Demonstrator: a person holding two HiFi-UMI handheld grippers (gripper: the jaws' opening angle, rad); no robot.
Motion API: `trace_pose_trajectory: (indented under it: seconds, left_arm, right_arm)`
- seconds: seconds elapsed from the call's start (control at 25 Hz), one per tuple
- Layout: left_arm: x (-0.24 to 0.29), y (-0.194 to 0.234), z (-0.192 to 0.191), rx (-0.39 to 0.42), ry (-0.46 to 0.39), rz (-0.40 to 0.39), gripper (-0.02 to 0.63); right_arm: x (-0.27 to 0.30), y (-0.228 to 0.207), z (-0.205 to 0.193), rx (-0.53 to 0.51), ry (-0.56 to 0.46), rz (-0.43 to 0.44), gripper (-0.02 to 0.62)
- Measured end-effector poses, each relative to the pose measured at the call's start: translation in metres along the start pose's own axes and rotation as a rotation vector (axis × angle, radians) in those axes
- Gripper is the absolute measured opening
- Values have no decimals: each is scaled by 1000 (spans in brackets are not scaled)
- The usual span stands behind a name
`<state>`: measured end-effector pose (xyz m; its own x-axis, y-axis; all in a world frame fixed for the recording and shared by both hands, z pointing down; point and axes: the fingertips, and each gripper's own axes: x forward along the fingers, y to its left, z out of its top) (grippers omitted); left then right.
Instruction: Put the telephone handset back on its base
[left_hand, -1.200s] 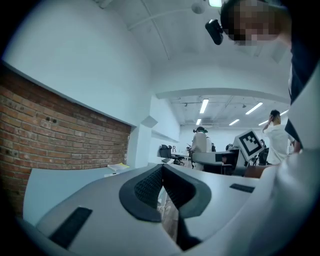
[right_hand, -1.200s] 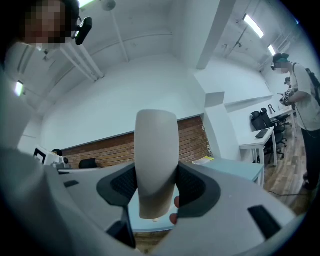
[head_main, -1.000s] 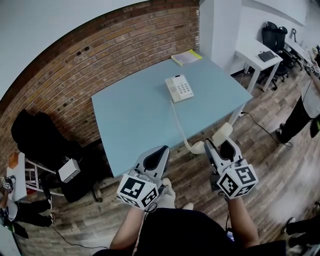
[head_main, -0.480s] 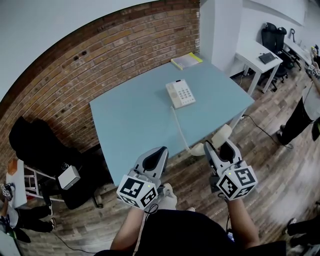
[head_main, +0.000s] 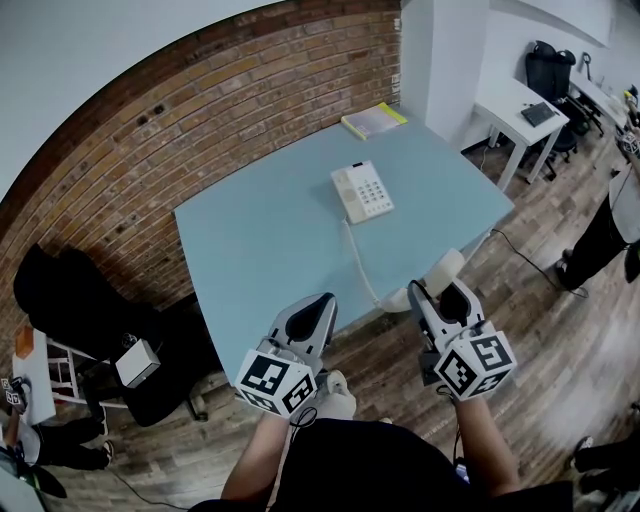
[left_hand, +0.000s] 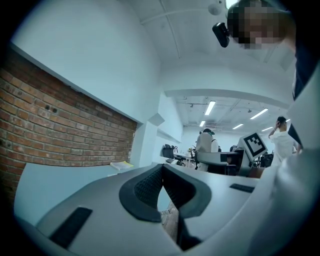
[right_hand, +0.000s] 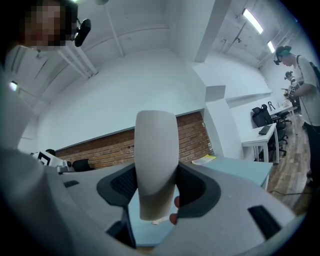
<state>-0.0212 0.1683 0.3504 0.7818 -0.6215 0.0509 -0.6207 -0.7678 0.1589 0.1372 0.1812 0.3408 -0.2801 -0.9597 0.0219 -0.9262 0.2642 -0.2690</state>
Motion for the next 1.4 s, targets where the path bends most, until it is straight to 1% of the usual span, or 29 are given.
trace_pose_trajectory:
  seconds: [0.52, 0.92, 1.12, 1.4]
  left_arm:
    - [43, 53, 6, -31, 22, -6, 9]
    - [68, 100, 15, -49, 30, -33, 9]
    - [76, 128, 15, -68, 35, -43, 9]
    - [88, 160, 15, -85, 42, -69, 9]
  right_arm:
    - [66, -20, 4, 21, 27, -19, 227]
    - [123, -20, 9, 16, 57, -45, 227]
    - [149, -19, 6, 13, 63, -58, 227]
    - [179, -21, -1, 34, 70, -89, 227]
